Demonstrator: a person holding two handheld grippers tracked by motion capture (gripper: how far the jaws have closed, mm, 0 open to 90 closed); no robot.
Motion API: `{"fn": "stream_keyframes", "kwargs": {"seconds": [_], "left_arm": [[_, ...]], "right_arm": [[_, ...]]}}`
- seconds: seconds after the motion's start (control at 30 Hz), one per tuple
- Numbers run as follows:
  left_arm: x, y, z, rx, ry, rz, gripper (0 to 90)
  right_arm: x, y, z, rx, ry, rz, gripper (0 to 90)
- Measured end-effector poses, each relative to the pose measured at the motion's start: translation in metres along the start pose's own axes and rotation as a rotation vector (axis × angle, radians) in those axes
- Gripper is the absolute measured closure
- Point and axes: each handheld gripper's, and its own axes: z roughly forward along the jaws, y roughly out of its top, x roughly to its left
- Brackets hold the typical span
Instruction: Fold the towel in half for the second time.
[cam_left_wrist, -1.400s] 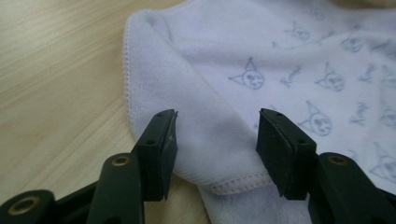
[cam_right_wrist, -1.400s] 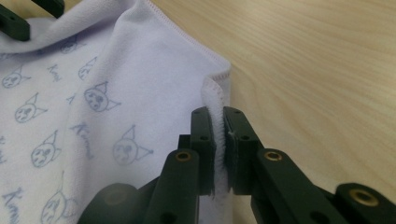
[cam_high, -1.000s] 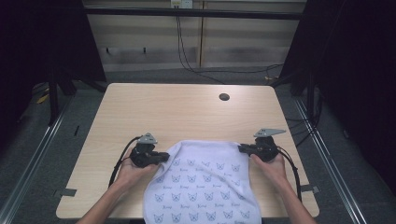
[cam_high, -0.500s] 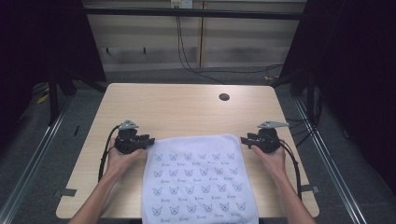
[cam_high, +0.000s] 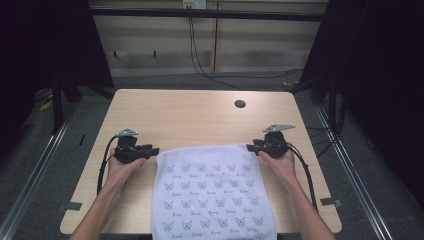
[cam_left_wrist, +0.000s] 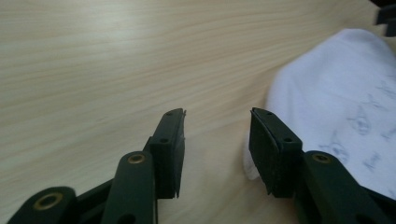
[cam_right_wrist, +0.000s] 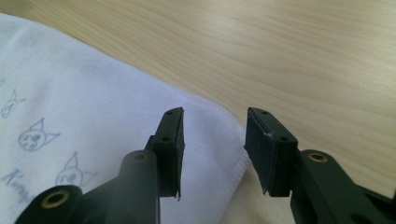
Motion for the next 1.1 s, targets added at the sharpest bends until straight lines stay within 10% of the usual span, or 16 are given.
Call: {"fn": "stream_keyframes", "kwargs": {"seconds": [0.37, 0.53, 0.63, 0.87, 1.1], "left_arm": [[-0.018, -0.003, 0.019, 0.104, -0.057, 0.088, 51.1], [-0.023, -0.002, 0.028, 0.134, -0.077, 0.112, 75.4], [-0.026, -0.001, 0.029, 0.117, -0.085, 0.121, 89.5], [-0.016, 0.006, 0.014, 0.031, -0.061, 0.065, 90.0], [-0.021, 0.01, 0.022, 0.036, -0.041, 0.024, 53.5]], "right_arm": [[-0.002, -0.001, 0.027, 0.035, -0.007, 0.013, 60.5], [-0.001, -0.001, 0.027, 0.063, -0.027, -0.018, 75.7], [-0.002, -0.001, 0.026, 0.069, -0.023, -0.013, 86.9], [-0.01, -0.001, 0.017, 0.025, -0.009, 0.028, 88.7], [-0.02, -0.008, -0.004, 0.011, -0.043, 0.034, 88.6]]}}
